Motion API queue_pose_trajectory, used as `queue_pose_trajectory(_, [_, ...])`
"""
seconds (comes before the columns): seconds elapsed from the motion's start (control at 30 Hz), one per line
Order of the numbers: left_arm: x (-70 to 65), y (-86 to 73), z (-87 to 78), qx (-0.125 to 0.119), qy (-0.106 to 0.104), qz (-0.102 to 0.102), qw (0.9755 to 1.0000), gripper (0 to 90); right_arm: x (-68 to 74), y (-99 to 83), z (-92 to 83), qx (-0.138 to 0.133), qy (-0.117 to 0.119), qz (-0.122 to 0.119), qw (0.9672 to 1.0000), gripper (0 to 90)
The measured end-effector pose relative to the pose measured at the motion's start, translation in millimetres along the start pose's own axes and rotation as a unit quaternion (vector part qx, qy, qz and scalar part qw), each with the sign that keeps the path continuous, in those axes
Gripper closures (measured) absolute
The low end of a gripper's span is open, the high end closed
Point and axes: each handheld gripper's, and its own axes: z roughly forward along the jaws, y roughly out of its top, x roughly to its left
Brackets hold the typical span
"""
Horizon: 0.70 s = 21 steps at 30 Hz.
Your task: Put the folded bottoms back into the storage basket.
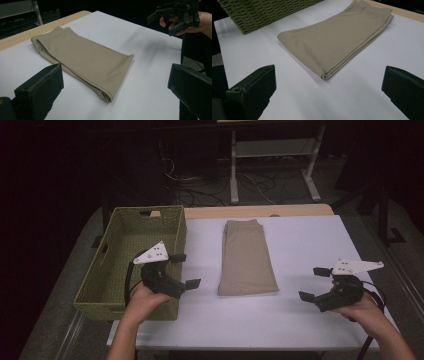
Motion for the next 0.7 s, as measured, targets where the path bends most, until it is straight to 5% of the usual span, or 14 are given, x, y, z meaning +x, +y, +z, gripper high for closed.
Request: queue_pose_trajectory(0.7, [-2.0, -0.2, -0.3, -0.002, 0.002, 0.008, 1.0000, 0.1, 5.1, 3.8, 7.7, 0.004, 0.019, -0.002, 0.9998, 0.0])
